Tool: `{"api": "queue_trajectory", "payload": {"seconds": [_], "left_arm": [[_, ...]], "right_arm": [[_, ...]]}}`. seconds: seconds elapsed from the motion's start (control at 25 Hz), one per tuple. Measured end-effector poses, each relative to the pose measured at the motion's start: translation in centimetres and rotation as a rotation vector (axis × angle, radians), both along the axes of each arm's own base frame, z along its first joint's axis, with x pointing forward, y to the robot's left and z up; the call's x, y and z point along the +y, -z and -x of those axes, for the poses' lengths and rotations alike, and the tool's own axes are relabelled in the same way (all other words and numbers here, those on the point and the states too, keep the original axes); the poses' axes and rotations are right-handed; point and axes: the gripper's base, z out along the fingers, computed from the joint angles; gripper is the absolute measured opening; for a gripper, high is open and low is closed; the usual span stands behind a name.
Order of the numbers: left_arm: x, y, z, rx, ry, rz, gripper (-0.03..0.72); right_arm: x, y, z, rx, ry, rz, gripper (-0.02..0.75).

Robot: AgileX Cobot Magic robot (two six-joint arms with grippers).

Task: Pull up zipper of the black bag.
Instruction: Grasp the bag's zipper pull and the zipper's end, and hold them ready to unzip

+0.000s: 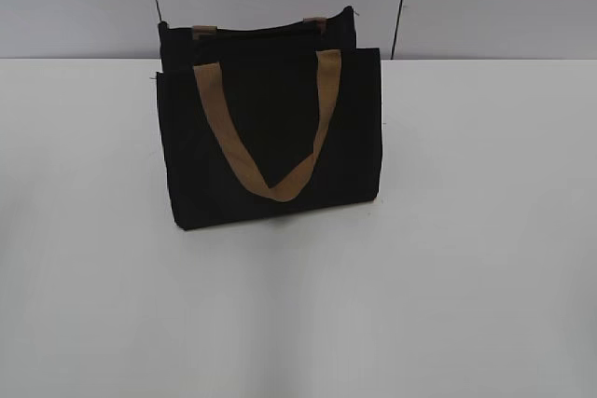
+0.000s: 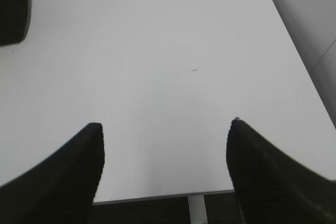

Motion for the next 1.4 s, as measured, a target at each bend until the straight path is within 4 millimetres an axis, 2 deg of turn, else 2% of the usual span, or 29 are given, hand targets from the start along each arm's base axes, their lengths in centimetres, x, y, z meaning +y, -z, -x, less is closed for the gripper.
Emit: {"api": "queue_trajectory", "payload": {"seconds": [0.2,0.32,0.44,0.6,1.0,1.16,1.4], "left_arm": [[-0.8,1.7,-5.3,-0.152,0.051,0.013,0.241],[-1.5,4.0,-8.2,-0.175,0.088,0.011,0.247],[-2.7,6.6,-10.9,-0.116,0.141,0.034,0.288],[-4.9,8.9,-13.3,-0.111,0.252,0.015,0.346],[-7.3,16.7,-18.0,0.066,0.379,0.001,0.358],[-8.3,18.3,-19.9,0.104,0.453,-0.037,0.359],[-9.7,19.6,-22.5,0.113,0.552,-0.066,0.359]], "right_arm": [[0.0,0.0,0.0,-0.001,0.000,0.000,0.554],[0.0,0.0,0.0,-0.001,0.000,0.000,0.554],[0.0,0.0,0.0,-0.001,0.000,0.000,0.554],[0.0,0.0,0.0,-0.002,0.000,0.000,0.554],[0.0,0.0,0.0,-0.002,0.000,0.000,0.554],[0.0,0.0,0.0,-0.002,0.000,0.000,0.554],[0.0,0.0,0.0,-0.002,0.000,0.000,0.554]]}}
